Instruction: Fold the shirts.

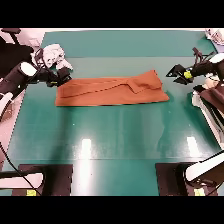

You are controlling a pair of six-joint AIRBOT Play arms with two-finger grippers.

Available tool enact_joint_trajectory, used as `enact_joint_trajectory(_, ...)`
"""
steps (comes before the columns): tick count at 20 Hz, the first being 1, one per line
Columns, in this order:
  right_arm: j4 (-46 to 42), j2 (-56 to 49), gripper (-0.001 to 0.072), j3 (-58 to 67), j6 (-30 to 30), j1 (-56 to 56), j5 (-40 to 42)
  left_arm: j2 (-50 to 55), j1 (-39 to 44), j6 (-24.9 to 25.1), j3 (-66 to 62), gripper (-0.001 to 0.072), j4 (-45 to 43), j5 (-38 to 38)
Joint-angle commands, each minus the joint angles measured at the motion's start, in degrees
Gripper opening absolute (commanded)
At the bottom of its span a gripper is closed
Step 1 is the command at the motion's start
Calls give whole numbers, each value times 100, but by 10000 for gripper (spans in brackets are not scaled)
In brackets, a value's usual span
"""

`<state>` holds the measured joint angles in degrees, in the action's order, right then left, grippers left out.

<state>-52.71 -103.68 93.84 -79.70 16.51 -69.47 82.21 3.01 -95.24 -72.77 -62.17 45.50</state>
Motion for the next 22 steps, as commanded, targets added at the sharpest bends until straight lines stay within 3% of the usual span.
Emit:
enact_joint_trajectory(1, 828, -380, 706, 0, 461, 214, -752, 4, 258, 422, -306, 221, -369, 730)
enact_joint_trajectory(10, 2052, -1178, 708, 0, 1550, 33, -848, 315, 525, 424, -317, 221, -426, 776)
enact_joint_trajectory(15, 1947, -1239, 708, 4, 1679, -173, -699, 420, 522, 426, -365, 221, -426, 822)
enact_joint_trajectory(22, 2149, -824, 705, 2, 1648, 636, -918, 420, 522, 426, -365, 221, -428, 796)
